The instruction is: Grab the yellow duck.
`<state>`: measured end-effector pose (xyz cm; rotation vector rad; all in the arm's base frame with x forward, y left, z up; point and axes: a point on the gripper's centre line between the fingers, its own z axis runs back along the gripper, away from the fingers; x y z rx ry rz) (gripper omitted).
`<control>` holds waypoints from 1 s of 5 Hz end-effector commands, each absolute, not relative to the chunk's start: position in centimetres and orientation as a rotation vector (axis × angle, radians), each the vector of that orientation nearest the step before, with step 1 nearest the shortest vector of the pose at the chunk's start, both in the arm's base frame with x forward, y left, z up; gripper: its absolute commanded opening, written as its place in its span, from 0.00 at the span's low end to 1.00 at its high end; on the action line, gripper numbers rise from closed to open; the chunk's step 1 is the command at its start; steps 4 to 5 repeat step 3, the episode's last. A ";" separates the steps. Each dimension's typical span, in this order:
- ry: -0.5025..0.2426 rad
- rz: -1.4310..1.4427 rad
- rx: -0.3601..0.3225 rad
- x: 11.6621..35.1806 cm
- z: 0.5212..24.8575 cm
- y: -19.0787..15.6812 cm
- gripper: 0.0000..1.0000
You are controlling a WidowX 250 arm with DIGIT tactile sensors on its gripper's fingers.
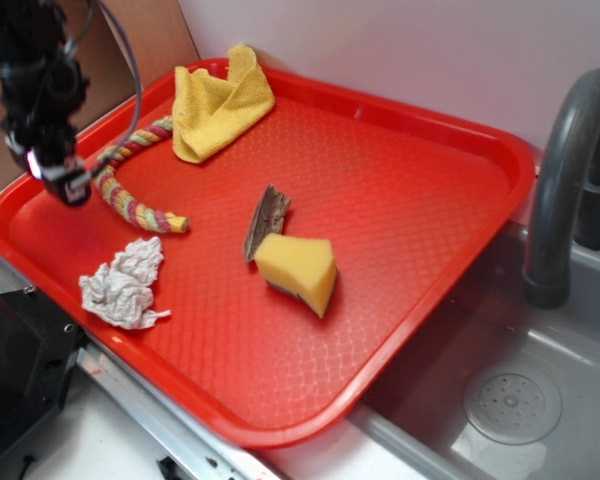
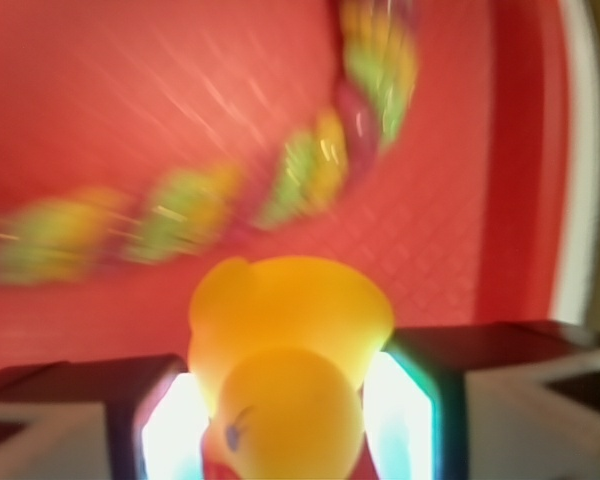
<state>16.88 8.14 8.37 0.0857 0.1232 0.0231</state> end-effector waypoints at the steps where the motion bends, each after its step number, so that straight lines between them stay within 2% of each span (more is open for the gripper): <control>1: -0.104 -0.020 0.002 19.5 17.8 4.0 0.00; 2: -0.135 -0.050 -0.037 19.9 19.8 2.1 0.00; 3: -0.123 -0.075 0.007 20.5 19.4 0.6 0.00; 5: -0.123 -0.075 0.007 20.5 19.4 0.6 0.00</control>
